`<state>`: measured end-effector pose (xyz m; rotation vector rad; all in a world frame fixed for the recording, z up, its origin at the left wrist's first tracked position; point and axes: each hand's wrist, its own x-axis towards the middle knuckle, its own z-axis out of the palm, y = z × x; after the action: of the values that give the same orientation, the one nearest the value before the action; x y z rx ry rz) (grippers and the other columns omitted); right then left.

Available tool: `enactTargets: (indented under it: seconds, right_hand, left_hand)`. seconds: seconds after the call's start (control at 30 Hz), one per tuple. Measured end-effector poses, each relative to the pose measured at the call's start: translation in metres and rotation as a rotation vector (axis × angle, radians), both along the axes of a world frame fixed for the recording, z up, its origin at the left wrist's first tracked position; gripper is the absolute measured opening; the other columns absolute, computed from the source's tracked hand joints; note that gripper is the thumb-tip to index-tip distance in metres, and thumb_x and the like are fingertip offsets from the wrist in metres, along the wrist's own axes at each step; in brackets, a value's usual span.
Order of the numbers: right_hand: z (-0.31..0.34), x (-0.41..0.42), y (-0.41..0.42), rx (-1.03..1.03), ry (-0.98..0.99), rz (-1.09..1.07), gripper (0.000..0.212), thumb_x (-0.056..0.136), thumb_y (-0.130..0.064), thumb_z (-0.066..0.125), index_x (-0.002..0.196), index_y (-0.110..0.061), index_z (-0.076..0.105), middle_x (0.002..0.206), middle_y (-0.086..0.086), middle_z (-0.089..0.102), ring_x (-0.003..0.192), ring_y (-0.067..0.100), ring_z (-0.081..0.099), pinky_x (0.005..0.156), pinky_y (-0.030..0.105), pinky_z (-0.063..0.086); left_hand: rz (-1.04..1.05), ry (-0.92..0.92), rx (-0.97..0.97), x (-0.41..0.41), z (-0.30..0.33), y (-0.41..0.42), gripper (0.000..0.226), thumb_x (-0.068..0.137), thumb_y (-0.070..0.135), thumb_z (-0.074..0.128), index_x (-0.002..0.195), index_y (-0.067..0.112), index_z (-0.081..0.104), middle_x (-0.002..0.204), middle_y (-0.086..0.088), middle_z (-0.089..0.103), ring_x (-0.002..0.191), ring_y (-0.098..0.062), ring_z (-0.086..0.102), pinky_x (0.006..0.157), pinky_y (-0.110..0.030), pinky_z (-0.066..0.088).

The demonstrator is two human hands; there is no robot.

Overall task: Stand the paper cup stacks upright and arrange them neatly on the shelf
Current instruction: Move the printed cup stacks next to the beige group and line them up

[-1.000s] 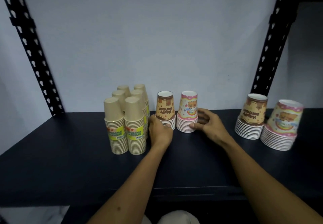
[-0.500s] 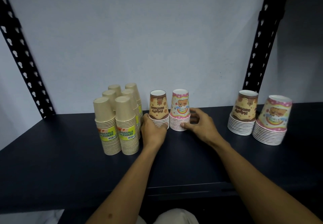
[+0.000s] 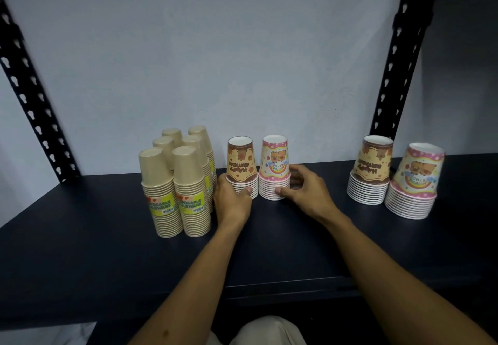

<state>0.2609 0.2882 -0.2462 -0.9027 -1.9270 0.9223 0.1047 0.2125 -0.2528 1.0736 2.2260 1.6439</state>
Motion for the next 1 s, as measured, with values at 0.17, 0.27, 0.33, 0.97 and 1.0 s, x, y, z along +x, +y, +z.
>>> enactTargets:
  seconds: [0.17, 0.27, 0.33, 0.97, 1.0]
  right_hand:
    - [0.001, 0.0, 0.0, -0.005, -0.002, -0.004, 0.062, 0.076, -0.018, 0.08, 0.132, -0.017, 0.052, 0.116, -0.005, 0.063, 0.093, 0.002, 0.061, 0.076, 0.01, 0.048]
    - [0.001, 0.0, -0.001, -0.005, -0.003, -0.007, 0.062, 0.076, -0.017, 0.08, 0.131, -0.016, 0.052, 0.11, -0.009, 0.061, 0.09, -0.003, 0.06, 0.073, 0.007, 0.047]
    - [0.0, -0.001, -0.001, -0.003, -0.006, -0.006, 0.062, 0.076, -0.018, 0.08, 0.131, -0.016, 0.052, 0.109, -0.01, 0.061, 0.09, -0.003, 0.06, 0.072, 0.008, 0.047]
    - [-0.001, 0.005, -0.014, -0.005, -0.118, -0.127, 0.079, 0.077, -0.028, 0.079, 0.143, -0.013, 0.038, 0.129, 0.007, 0.059, 0.104, 0.011, 0.058, 0.084, 0.022, 0.046]
    - [-0.001, 0.006, -0.016, 0.001, -0.153, -0.152, 0.08, 0.077, -0.03, 0.079, 0.144, -0.013, 0.037, 0.131, 0.008, 0.058, 0.11, 0.016, 0.058, 0.087, 0.025, 0.046]
  left_hand:
    - [0.006, -0.027, -0.015, 0.0, 0.0, 0.0, 0.051, 0.081, 0.016, 0.072, 0.125, 0.01, 0.048, 0.127, -0.008, 0.058, 0.119, -0.026, 0.054, 0.098, -0.037, 0.045]
    - [0.003, -0.024, -0.015, 0.0, 0.0, 0.0, 0.049, 0.081, 0.016, 0.072, 0.124, 0.01, 0.048, 0.126, -0.008, 0.058, 0.118, -0.026, 0.055, 0.097, -0.037, 0.046]
    - [0.001, -0.016, -0.013, 0.0, 0.0, 0.0, 0.048, 0.082, 0.016, 0.072, 0.124, 0.01, 0.049, 0.126, -0.008, 0.059, 0.117, -0.026, 0.055, 0.096, -0.036, 0.046]
    - [0.024, 0.042, -0.135, 0.014, 0.01, -0.015, 0.071, 0.081, 0.01, 0.067, 0.14, -0.003, 0.031, 0.143, -0.018, 0.042, 0.131, -0.033, 0.043, 0.107, -0.039, 0.039]
    - [0.02, 0.042, -0.142, 0.017, 0.01, -0.018, 0.07, 0.079, 0.008, 0.066, 0.139, -0.003, 0.031, 0.142, -0.019, 0.044, 0.129, -0.033, 0.044, 0.106, -0.04, 0.04]
